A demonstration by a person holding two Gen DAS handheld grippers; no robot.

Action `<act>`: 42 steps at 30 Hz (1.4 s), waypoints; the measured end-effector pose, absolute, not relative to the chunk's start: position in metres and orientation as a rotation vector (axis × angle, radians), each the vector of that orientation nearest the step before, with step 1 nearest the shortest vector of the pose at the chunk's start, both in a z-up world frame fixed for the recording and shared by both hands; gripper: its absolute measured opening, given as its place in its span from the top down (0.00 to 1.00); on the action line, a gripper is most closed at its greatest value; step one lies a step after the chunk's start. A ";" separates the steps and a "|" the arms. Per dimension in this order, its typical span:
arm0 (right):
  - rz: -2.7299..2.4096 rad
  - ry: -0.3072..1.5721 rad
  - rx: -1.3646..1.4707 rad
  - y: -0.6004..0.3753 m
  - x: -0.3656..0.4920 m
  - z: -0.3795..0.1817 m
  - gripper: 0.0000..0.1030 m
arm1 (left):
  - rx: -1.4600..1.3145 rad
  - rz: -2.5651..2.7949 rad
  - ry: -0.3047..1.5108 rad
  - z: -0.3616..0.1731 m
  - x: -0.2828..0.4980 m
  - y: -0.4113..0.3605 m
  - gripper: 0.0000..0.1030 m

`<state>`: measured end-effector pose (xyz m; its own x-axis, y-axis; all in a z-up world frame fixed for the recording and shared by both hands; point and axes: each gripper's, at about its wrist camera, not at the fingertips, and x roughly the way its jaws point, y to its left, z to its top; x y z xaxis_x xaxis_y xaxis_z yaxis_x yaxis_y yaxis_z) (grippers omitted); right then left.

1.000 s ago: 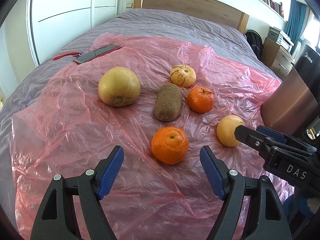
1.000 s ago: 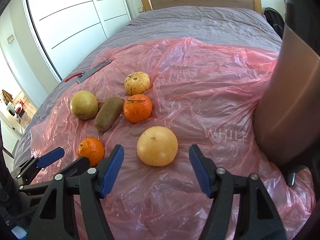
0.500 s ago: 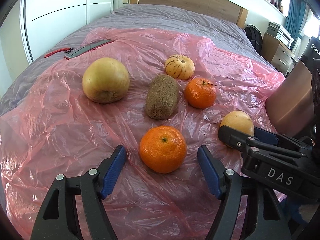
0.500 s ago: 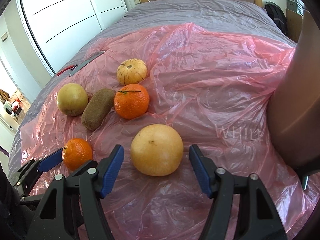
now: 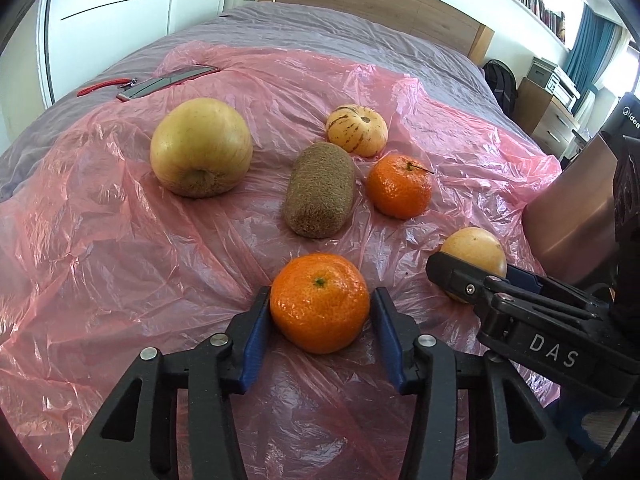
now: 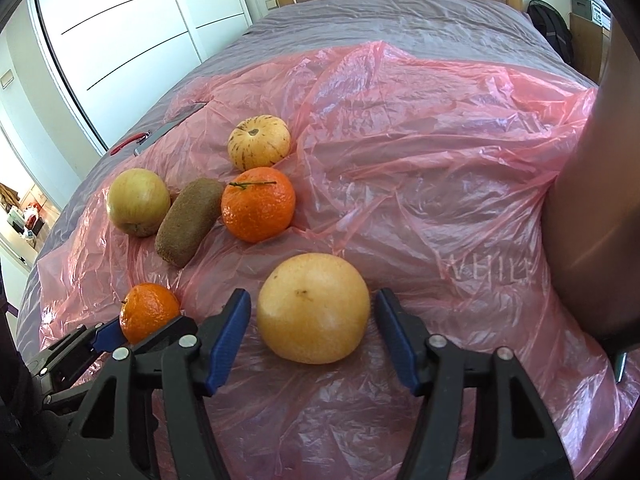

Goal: Organize fruits
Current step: 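Grasp a mandarin with the left tool while the right tool grasps the pale yellow grapefruit, then carry the mandarin and grapefruit over the green tray with both tools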

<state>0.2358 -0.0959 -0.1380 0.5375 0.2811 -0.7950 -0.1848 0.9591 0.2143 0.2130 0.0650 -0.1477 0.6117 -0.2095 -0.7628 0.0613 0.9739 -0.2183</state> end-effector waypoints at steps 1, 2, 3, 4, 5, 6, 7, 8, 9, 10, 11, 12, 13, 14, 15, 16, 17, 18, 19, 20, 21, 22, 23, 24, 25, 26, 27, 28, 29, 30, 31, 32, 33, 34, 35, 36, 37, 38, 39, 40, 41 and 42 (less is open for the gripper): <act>0.277 0.965 0.110 -0.096 0.236 -0.139 0.35 | -0.177 -0.157 0.899 -0.148 0.213 0.065 0.61; 0.276 0.966 0.111 -0.097 0.236 -0.140 0.36 | -0.177 -0.157 0.899 -0.149 0.213 0.065 0.61; 0.274 0.966 0.109 -0.097 0.235 -0.141 0.39 | -0.180 -0.158 0.896 -0.149 0.213 0.066 0.61; 0.273 0.968 0.098 -0.096 0.235 -0.142 0.40 | -0.184 -0.160 0.895 -0.148 0.213 0.066 0.61; 0.273 0.966 0.085 -0.094 0.234 -0.143 0.40 | -0.185 -0.161 0.894 -0.148 0.213 0.066 0.61; 0.272 0.963 0.079 -0.093 0.234 -0.144 0.41 | -0.184 -0.161 0.892 -0.148 0.212 0.066 0.61; 0.273 0.960 0.081 -0.093 0.233 -0.144 0.41 | -0.180 -0.160 0.890 -0.148 0.212 0.065 0.61; 0.273 0.959 0.084 -0.094 0.233 -0.144 0.42 | -0.176 -0.160 0.888 -0.148 0.211 0.065 0.61; 0.274 0.957 0.086 -0.095 0.233 -0.145 0.42 | -0.171 -0.160 0.886 -0.148 0.211 0.064 0.61; 0.274 0.955 0.087 -0.095 0.233 -0.145 0.43 | -0.168 -0.160 0.884 -0.148 0.211 0.064 0.61; 0.274 0.953 0.087 -0.096 0.232 -0.145 0.44 | -0.163 -0.160 0.883 -0.148 0.209 0.063 0.61; 0.274 0.952 0.089 -0.096 0.232 -0.146 0.45 | -0.158 -0.160 0.882 -0.148 0.209 0.062 0.61; 0.273 0.951 0.091 -0.096 0.233 -0.146 0.47 | -0.154 -0.159 0.880 -0.148 0.209 0.062 0.61; 0.272 0.950 0.093 -0.097 0.232 -0.146 0.48 | -0.150 -0.160 0.879 -0.148 0.209 0.061 0.61; 0.272 0.948 0.097 -0.098 0.232 -0.147 0.50 | -0.147 -0.160 0.878 -0.147 0.208 0.060 0.61; 0.272 0.946 0.099 -0.098 0.232 -0.147 0.50 | -0.145 -0.160 0.877 -0.147 0.208 0.060 0.61; 0.272 0.945 0.099 -0.099 0.231 -0.147 0.51 | -0.143 -0.159 0.877 -0.147 0.208 0.060 0.61; 0.271 0.943 0.095 -0.098 0.231 -0.147 0.51 | -0.142 -0.159 0.877 -0.147 0.208 0.060 0.61; 0.270 0.941 0.091 -0.098 0.231 -0.147 0.51 | -0.142 -0.159 0.876 -0.147 0.208 0.060 0.61; 0.268 0.939 0.087 -0.098 0.230 -0.147 0.52 | -0.143 -0.159 0.876 -0.147 0.208 0.060 0.61; 0.268 0.937 0.083 -0.097 0.230 -0.147 0.54 | -0.143 -0.159 0.876 -0.147 0.208 0.059 0.61; 0.268 0.935 0.082 -0.097 0.230 -0.146 0.59 | -0.142 -0.160 0.875 -0.147 0.208 0.060 0.61; 0.267 0.933 0.081 -0.097 0.229 -0.146 0.60 | -0.143 -0.161 0.875 -0.147 0.207 0.060 0.61; 0.266 0.929 0.080 -0.097 0.229 -0.145 0.60 | -0.142 -0.163 0.874 -0.146 0.208 0.059 0.61; 0.265 0.927 0.080 -0.097 0.228 -0.144 0.60 | -0.140 -0.165 0.872 -0.146 0.207 0.059 0.62; 0.264 0.923 0.078 -0.096 0.228 -0.143 0.60 | -0.137 -0.167 0.870 -0.145 0.207 0.058 0.62; 0.261 0.920 0.075 -0.096 0.227 -0.141 0.61 | -0.134 -0.168 0.867 -0.144 0.207 0.058 0.62; 0.258 0.917 0.074 -0.096 0.226 -0.139 0.61 | -0.131 -0.170 0.864 -0.144 0.206 0.057 0.62; 0.254 0.913 0.073 -0.097 0.225 -0.137 0.61 | -0.127 -0.173 0.859 -0.142 0.205 0.057 0.62; 0.252 0.911 0.072 -0.098 0.224 -0.135 0.61 | -0.123 -0.176 0.854 -0.141 0.204 0.056 0.62; 0.248 0.909 0.070 -0.099 0.222 -0.133 0.61 | -0.118 -0.180 0.846 -0.140 0.203 0.055 0.62; 0.245 0.907 0.068 -0.100 0.221 -0.130 0.61 | -0.114 -0.182 0.840 -0.138 0.202 0.054 0.62; 0.241 0.902 0.067 -0.102 0.218 -0.127 0.61 | -0.108 -0.184 0.833 -0.137 0.201 0.053 0.62; 0.238 0.898 0.063 -0.103 0.215 -0.124 0.61 | -0.102 -0.186 0.828 -0.135 0.200 0.052 0.62; 0.234 0.893 0.057 -0.104 0.212 -0.119 0.61 | -0.097 -0.188 0.823 -0.134 0.199 0.051 0.62; 0.231 0.890 0.051 -0.106 0.209 -0.116 0.61 | -0.095 -0.190 0.818 -0.132 0.197 0.049 0.62; 0.227 0.887 0.046 -0.107 0.206 -0.112 0.61 | -0.094 -0.193 0.811 -0.130 0.195 0.049 0.62; 0.223 0.885 0.042 -0.108 0.203 -0.109 0.61 | -0.094 -0.195 0.806 -0.127 0.193 0.047 0.62; 0.219 0.884 0.038 -0.111 0.199 -0.105 0.61 | -0.094 -0.200 0.799 -0.123 0.190 0.046 0.62; 0.213 0.884 0.033 -0.113 0.195 -0.102 0.61 | -0.094 -0.205 0.793 -0.119 0.188 0.045 0.62; 0.207 0.885 0.029 -0.116 0.191 -0.099 0.61 | -0.096 -0.212 0.788 -0.114 0.184 0.044 0.62; 0.201 0.888 0.028 -0.120 0.186 -0.097 0.61 | -0.092 -0.220 0.783 -0.110 0.181 0.042 0.62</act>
